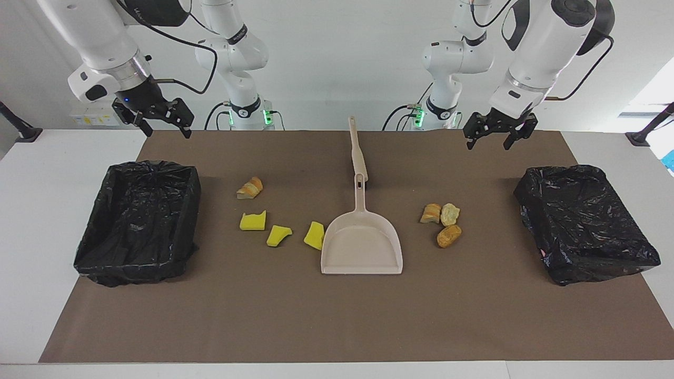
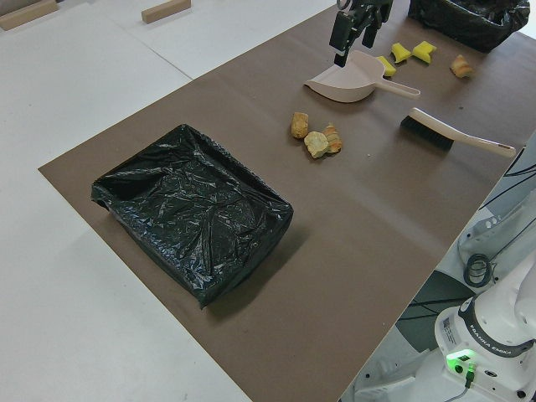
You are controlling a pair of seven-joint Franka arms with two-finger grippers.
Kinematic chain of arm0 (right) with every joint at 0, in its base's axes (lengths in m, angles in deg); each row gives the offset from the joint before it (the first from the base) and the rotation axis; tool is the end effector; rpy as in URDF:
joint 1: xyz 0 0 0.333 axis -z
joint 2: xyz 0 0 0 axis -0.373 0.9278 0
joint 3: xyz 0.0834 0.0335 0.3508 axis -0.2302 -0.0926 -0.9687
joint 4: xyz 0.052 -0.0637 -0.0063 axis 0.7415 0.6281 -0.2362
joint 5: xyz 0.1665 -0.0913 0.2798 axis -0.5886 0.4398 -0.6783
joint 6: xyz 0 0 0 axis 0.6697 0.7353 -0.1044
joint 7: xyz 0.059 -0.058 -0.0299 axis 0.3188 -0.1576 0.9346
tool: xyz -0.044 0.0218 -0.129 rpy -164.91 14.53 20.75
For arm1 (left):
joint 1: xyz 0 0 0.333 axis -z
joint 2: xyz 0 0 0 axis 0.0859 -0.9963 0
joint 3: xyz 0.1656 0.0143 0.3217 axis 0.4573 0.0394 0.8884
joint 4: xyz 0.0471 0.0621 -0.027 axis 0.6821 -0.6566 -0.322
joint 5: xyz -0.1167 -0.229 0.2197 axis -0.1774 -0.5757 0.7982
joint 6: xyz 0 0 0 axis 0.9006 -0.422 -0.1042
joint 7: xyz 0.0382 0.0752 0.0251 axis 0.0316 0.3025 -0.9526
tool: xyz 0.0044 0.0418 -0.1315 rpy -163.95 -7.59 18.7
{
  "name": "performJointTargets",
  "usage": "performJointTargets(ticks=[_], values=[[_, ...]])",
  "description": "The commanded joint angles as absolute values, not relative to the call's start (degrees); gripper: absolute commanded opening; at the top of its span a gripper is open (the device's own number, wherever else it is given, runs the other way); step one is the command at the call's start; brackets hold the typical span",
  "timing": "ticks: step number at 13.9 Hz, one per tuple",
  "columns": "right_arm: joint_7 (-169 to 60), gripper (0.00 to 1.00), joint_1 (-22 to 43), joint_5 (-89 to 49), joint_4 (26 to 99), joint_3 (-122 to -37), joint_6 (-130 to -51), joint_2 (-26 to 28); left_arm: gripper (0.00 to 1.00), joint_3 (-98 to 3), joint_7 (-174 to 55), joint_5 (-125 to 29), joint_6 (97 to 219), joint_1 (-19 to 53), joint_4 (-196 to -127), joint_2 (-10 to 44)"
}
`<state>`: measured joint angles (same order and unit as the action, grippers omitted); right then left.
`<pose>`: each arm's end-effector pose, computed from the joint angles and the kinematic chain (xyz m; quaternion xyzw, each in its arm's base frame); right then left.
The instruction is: Sweep and dump trash in bin
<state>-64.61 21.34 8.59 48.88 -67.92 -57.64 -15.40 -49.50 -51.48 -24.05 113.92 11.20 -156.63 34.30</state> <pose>0.4789 -0.0262 0.6398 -0.9977 0.0522 0.0386 0.0184 0.4444 -0.0949 0.6023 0.9991 -0.0329 -0.0268 0.0053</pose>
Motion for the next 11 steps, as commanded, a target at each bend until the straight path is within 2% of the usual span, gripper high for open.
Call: performJointTargets(ticks=[1,3,7,11], values=[[-63.07,1.00,21.64,7.77,50.60,-67.96,-58.24,-16.83,1.00,-48.76,-51.62,-24.54,112.48,11.52,-158.22,36.20],[-63.07,1.00,21.55,7.77,50.60,-67.96,-58.24,-16.83,1.00,-48.76,-51.80,-25.68,112.91,12.31,-158.66,35.76],[-63.07,1.00,21.55,7.86,50.69,-67.96,-58.24,-16.83,1.00,-48.76,-57.22,-26.12,112.91,18.62,-159.53,36.28],[-63.07,1.00,21.55,7.86,50.69,-67.96,-58.24,-16.91,1.00,-48.93,-66.46,-26.21,117.46,27.50,-170.07,41.29]])
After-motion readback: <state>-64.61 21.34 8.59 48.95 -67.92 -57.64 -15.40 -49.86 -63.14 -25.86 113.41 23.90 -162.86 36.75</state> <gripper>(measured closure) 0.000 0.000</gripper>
